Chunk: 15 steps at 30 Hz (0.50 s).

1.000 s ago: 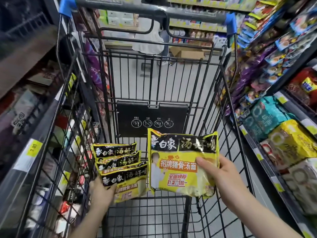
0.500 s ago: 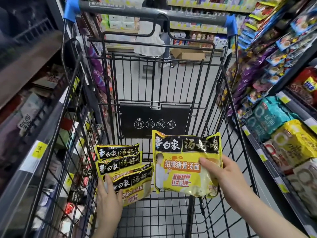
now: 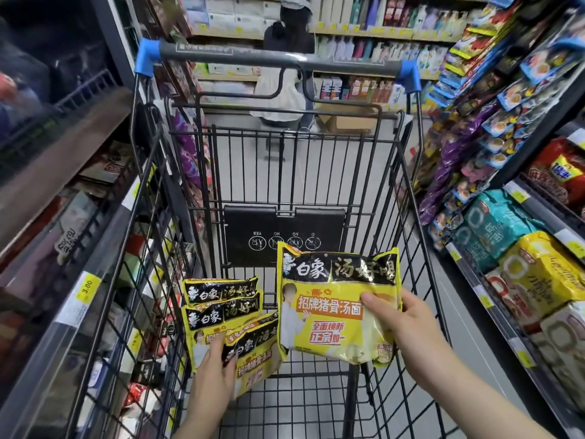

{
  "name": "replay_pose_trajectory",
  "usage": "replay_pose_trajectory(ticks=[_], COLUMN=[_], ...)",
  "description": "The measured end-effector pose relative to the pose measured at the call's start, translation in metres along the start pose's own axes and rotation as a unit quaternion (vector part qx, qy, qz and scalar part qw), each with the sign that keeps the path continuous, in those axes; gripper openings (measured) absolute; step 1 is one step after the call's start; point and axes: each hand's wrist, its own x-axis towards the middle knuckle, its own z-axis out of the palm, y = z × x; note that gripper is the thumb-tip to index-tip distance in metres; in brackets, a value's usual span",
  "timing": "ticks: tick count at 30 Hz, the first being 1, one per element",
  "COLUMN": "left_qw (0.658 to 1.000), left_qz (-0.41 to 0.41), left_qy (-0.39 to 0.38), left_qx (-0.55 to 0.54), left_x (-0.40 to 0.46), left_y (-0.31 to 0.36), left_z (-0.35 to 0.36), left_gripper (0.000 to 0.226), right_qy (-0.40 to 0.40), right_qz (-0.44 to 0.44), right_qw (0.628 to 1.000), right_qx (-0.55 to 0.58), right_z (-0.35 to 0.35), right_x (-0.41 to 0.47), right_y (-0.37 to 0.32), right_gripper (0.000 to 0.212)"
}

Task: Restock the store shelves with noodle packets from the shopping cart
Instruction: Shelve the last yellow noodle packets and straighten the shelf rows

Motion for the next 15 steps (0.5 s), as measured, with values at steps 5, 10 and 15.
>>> replay_pose_trajectory(ticks=[5, 10, 15], left_qw=[0.999, 0.996, 0.991], left_qz=[0.011, 0.052, 0.073], left_qy=[-0.022, -0.010, -0.019], left_qx=[-0.032, -0.077, -0.112], left_x=[-0.011, -0.022, -0.026], left_y=[0.046, 0.129, 0.201], left_z=[-0.047, -0.133, -0.230], left_gripper=[0.056, 0.059, 0.063], right_qy=[0.012, 0.016, 0.022], right_qz=[0.000, -0.003, -0.030], right_qw=[1.000, 0.999, 0.999], right_qx=[0.022, 0.027, 0.019], right_z=[-0.006, -0.024, -0.051], right_x=[-0.012, -0.033, -0.059], right_y=[-0.037, -0.103, -0.180], right_gripper=[0.012, 0.014, 0.013])
